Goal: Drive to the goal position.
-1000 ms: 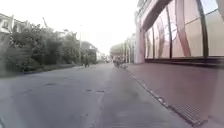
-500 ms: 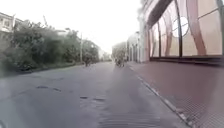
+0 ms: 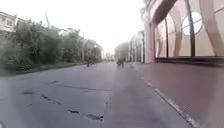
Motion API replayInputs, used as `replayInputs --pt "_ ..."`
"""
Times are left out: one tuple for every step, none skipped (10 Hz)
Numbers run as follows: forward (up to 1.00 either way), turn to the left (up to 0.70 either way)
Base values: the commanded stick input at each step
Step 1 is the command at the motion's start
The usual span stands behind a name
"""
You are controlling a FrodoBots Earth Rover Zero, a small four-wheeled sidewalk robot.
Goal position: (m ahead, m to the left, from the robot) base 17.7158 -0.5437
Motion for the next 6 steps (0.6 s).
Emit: replayInputs --pt "1.0 0.04" --pt "1.0 -0.01" --pt "1.0 -0.08" --pt "1.0 -0.34" --pt "1.0 -0.17" --pt "1.0 0.01"
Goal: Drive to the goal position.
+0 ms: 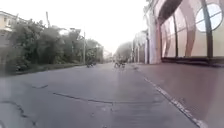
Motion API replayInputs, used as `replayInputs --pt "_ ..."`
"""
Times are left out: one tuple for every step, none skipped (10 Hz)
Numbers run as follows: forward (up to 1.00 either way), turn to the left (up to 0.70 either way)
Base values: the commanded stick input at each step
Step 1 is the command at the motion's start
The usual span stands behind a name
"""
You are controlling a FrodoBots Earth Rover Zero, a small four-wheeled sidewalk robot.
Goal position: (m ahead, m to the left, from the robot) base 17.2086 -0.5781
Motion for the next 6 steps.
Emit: replayInputs --pt "1.0 0.04" --pt "1.0 0.04" --pt "1.0 0.04" --pt "1.0 0.04" --pt "1.0 0.04" --pt "1.0 0.04"
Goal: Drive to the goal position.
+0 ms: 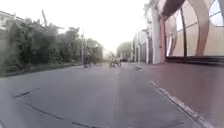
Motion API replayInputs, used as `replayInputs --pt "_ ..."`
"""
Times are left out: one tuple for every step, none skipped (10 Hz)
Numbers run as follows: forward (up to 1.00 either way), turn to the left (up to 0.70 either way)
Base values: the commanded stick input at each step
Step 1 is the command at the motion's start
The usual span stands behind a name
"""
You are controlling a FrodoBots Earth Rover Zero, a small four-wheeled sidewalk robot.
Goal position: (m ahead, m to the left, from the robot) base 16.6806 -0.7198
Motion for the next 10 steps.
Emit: replayInputs --pt "1.0 0.04" --pt "1.0 0.04" --pt "1.0 0.04" --pt "1.0 0.04" --pt "1.0 -0.13" --pt "1.0 -0.29" --pt "1.0 -0.36" --pt "1.0 -0.36" --pt "1.0 -0.36" --pt "1.0 -0.36"
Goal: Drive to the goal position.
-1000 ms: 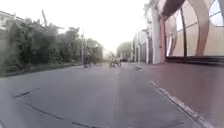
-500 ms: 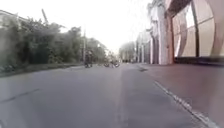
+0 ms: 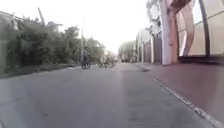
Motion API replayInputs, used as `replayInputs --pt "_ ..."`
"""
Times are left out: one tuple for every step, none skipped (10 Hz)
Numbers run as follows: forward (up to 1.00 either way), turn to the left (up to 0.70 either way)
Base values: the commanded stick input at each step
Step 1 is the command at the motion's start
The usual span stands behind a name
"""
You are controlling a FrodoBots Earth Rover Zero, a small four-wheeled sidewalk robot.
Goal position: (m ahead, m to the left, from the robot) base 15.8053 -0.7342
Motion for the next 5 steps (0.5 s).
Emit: replayInputs --pt "1.0 -0.36" --pt "1.0 -0.36" --pt "1.0 -0.36" --pt "1.0 -0.36" --pt "1.0 -0.28"
